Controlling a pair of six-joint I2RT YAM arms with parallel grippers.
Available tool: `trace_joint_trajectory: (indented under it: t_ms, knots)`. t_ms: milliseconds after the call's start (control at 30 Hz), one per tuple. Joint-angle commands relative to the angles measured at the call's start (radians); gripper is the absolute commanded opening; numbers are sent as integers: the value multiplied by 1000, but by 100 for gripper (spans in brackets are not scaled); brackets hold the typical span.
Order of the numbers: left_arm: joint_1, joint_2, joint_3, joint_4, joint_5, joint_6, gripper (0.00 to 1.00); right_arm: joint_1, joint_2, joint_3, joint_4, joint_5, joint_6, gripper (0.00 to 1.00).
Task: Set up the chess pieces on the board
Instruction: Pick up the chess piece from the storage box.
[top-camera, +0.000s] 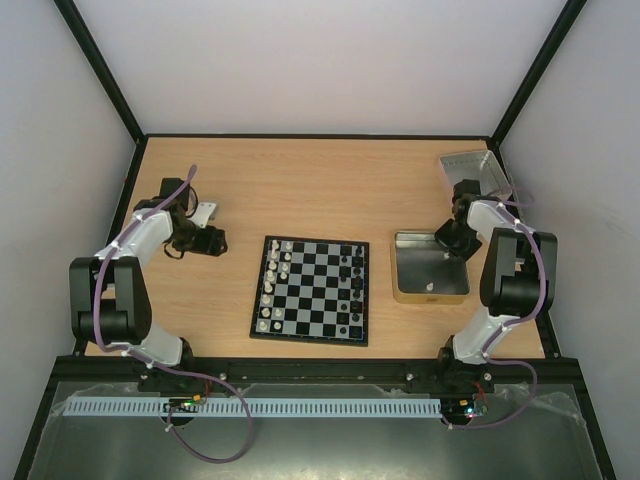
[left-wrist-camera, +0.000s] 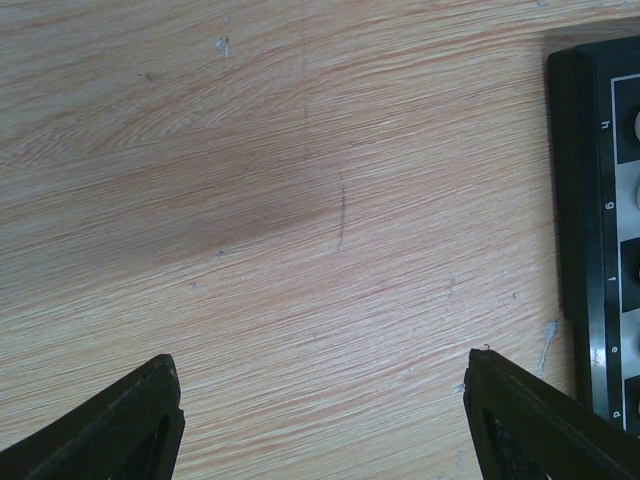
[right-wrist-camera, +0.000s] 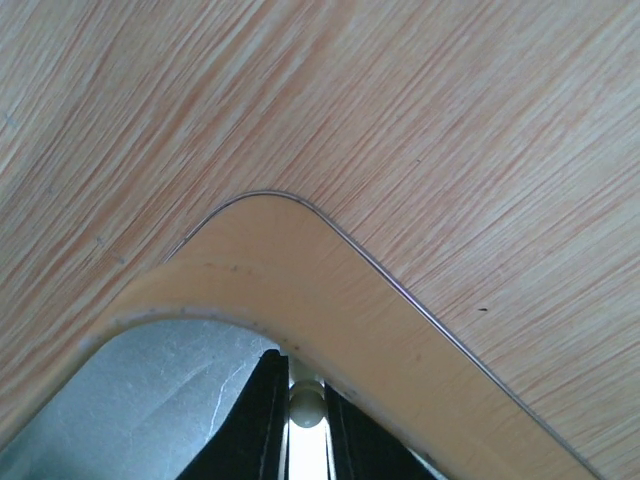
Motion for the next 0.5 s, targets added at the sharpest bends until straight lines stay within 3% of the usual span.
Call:
trace_joint_trajectory:
  t_ms: [0,133,233,467]
  knots:
    - [2,12,-2,-17,15,7,77,-4,-2,-8,2,32,-5,3]
    - [1,14,-1,-15,17,7,77,5,-53,-3,-14,8,-7,2]
    - [1,18,1,-15,17,7,77,84,-113,14,-58,33,-8,2]
    - [1,16,2,-15,12,5,77,485,-249,86,-186,80,103,2]
